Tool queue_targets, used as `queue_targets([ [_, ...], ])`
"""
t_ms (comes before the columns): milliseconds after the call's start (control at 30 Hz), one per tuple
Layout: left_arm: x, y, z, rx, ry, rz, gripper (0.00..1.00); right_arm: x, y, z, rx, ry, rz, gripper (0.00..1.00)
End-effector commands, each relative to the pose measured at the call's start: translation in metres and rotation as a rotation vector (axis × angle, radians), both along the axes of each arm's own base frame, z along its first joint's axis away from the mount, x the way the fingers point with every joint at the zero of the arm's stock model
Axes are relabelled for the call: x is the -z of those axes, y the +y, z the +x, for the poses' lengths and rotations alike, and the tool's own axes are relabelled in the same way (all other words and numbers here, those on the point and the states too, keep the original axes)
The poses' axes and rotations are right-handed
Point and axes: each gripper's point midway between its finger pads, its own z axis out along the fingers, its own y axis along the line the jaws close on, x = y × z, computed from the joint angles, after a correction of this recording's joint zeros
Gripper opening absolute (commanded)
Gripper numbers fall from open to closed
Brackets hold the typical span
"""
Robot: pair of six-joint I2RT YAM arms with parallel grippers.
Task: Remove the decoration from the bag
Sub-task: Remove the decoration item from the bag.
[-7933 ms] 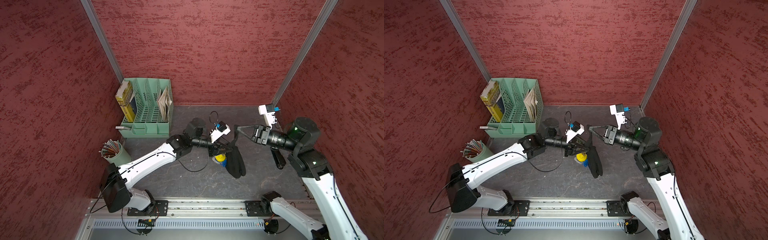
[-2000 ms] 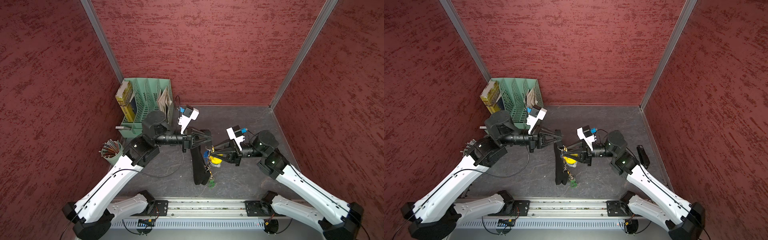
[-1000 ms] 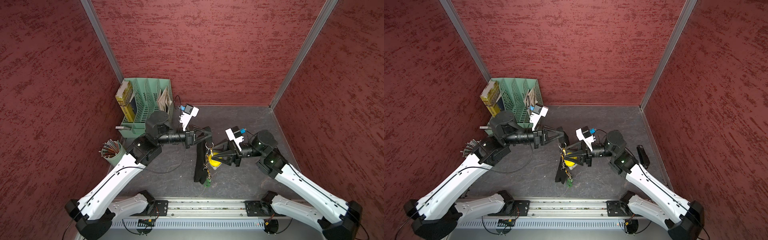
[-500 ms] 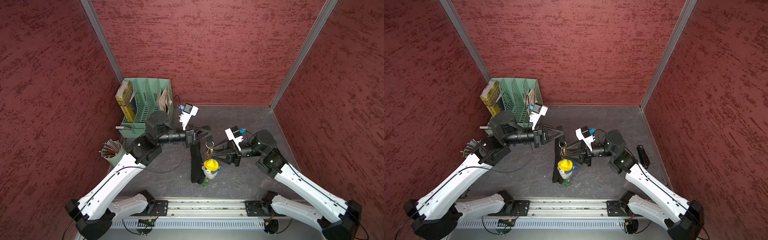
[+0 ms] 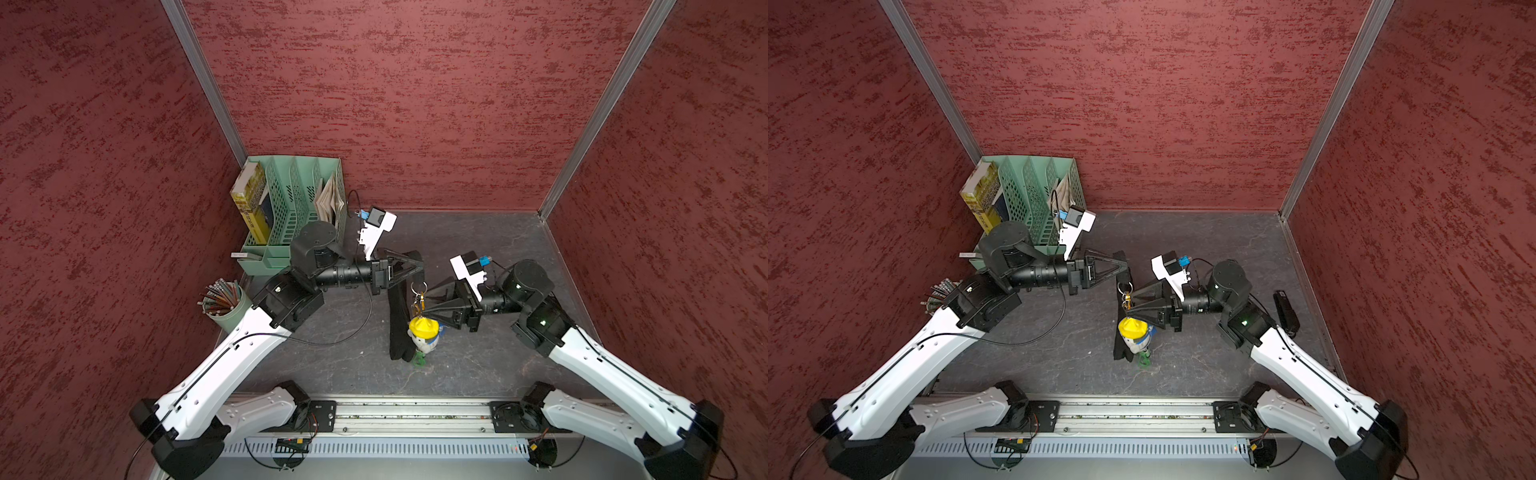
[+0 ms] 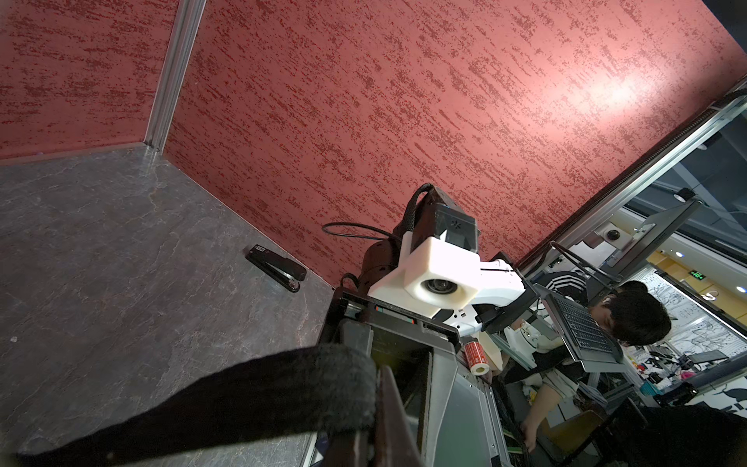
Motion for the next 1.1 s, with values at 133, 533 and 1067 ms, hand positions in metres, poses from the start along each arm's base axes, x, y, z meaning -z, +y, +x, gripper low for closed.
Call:
queue_targets([
  [133,-0.0118,0.0028,0.0004,-0.008,-0.08,-0.023,0.0,-0.0117,-0.0017,-0.0009,0.027,-0.033,0.031,0.42],
  [533,-0.0088,0.0021,-0.0016,0.005,-0.09,-0.02,0.0,-0.012,-0.0027,0.0004,0.041,-0.036,0.032,0.44],
  [1067,-0.0118,0.0035,-0.0017,-0.002,-0.085,-0.026,0.0,-0.0082,-0.005,-0.0054,0.024,-0.048,0.025,0.37],
])
